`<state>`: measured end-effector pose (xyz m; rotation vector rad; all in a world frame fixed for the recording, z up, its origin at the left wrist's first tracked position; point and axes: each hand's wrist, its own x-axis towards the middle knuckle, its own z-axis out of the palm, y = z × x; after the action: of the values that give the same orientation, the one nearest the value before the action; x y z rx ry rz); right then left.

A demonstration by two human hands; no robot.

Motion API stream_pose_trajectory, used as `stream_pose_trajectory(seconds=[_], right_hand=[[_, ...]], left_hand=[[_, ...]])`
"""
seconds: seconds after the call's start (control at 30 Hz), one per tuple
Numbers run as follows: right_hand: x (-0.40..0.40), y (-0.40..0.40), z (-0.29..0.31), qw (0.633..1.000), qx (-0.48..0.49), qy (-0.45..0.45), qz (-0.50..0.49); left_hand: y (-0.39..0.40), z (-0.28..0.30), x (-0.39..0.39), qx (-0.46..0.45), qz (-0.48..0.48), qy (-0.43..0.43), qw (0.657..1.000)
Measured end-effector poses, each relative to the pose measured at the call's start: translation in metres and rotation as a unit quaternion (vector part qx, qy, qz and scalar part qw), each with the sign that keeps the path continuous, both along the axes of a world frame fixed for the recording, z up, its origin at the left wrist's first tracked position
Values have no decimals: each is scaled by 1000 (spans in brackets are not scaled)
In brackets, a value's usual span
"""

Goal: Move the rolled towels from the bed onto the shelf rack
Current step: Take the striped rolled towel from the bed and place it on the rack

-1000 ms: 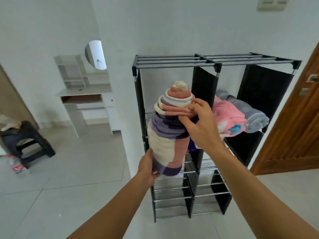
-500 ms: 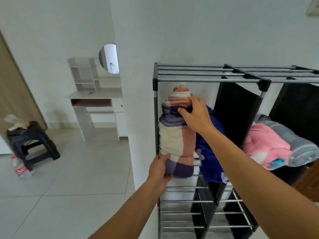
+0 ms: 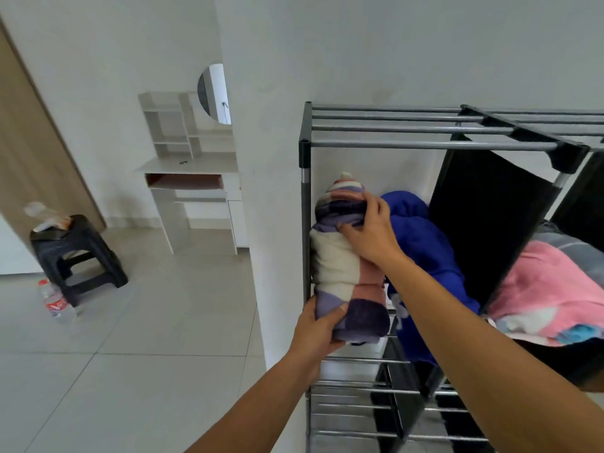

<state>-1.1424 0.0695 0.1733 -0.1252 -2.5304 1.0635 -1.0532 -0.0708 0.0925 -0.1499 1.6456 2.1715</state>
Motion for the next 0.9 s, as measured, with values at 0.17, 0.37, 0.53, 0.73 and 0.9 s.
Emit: stream_pose_trajectory(seconds=[0.17,0.37,0.53,0.73,0.9], right_hand=[[5,-6,-24,998,-24,-64,-10],[13,-6,-31,995,-46,-87,-22],[23,-2,-29,994,-46,-97,-18],[44,-2,-34,992,-21,-120,-3],[52,-4,-40,996,-25,-83,-17]], left_hand=[[4,-2,1,5,12,8,1000],[3,-10,0,37,2,-9,999],[2,-15,5,61,20,13,998],[8,-5,8,-35,55,81,995],[17,3,14,-127,38,166,977]])
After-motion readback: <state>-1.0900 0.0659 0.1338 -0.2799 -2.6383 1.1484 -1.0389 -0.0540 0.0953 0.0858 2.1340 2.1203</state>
